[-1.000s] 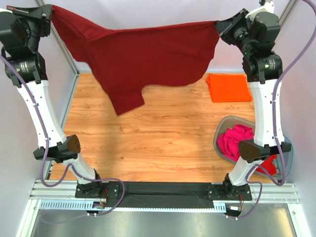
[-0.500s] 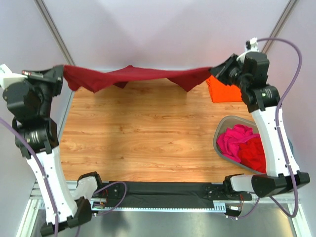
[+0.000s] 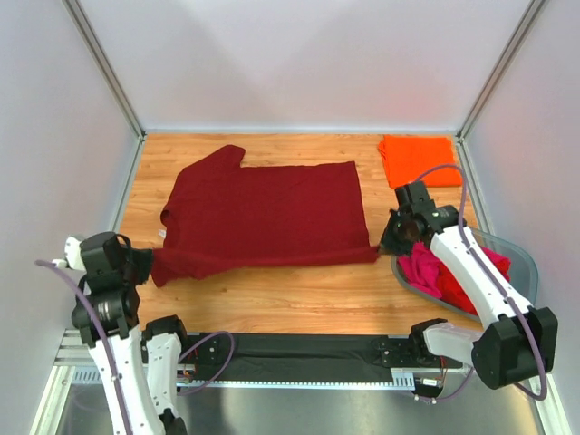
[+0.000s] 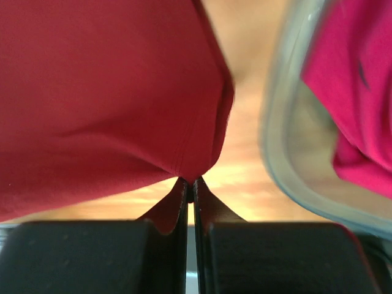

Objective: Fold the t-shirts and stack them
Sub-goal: Flatten the tshirt out, then fold the tshirt

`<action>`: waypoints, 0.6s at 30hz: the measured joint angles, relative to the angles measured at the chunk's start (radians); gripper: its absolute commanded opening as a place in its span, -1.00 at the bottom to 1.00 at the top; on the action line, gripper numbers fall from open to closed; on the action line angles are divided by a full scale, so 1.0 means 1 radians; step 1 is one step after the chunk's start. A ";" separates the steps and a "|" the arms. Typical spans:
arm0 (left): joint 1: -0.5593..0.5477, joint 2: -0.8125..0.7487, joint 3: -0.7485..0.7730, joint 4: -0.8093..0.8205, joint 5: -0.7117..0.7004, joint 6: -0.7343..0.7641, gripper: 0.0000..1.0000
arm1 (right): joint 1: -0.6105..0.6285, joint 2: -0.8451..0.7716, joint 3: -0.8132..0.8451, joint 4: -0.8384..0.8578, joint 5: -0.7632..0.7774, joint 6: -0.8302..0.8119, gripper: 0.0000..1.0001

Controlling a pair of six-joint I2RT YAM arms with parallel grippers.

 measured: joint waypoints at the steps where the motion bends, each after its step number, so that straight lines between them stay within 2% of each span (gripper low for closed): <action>1: 0.000 0.008 -0.046 -0.022 0.002 0.002 -1.00 | 0.000 0.007 -0.044 -0.016 0.004 -0.008 -0.99; 4: 0.000 0.051 -0.148 -0.068 0.021 0.021 -1.00 | 0.004 0.006 -0.108 -0.058 0.013 -0.029 -0.99; 8: 0.000 0.167 -0.238 -0.047 0.080 0.084 -1.00 | 0.004 0.008 -0.130 -0.026 0.022 -0.058 -0.99; 13: 0.000 0.341 -0.264 0.012 0.125 0.161 -1.00 | 0.004 0.072 -0.142 0.030 0.056 -0.093 -0.99; 18: 0.000 0.433 -0.264 0.057 0.128 0.226 -1.00 | 0.004 0.182 -0.141 0.081 0.072 -0.117 -0.99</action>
